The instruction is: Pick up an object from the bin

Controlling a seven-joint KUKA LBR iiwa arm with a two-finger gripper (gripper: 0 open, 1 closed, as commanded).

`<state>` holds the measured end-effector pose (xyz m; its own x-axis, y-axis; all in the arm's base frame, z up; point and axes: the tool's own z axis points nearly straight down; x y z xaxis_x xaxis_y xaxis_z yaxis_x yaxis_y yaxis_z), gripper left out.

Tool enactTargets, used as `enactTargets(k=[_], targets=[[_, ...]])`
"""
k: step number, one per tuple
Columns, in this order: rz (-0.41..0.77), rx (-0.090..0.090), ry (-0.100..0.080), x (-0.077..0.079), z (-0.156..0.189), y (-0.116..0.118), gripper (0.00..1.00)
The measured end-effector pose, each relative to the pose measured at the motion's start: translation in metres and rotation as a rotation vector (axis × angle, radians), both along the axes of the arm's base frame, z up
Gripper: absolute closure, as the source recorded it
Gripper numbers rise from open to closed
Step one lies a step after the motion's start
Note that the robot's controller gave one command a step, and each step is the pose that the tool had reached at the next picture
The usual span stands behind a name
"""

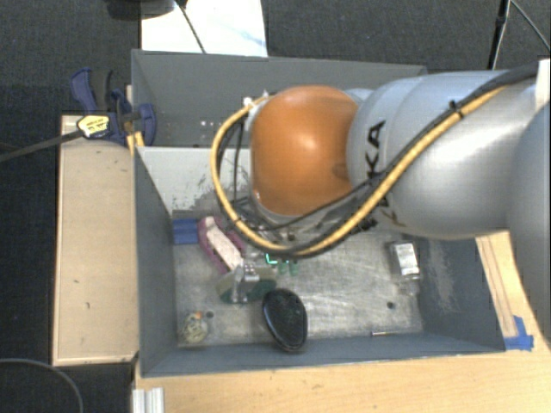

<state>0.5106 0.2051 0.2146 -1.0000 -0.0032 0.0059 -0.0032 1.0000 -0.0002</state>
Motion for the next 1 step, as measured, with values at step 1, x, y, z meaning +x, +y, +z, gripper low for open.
enactTargets(k=[1], targets=[[0.221,0.001,-0.003,-0.0053,-0.1473,0.0096,0.00]])
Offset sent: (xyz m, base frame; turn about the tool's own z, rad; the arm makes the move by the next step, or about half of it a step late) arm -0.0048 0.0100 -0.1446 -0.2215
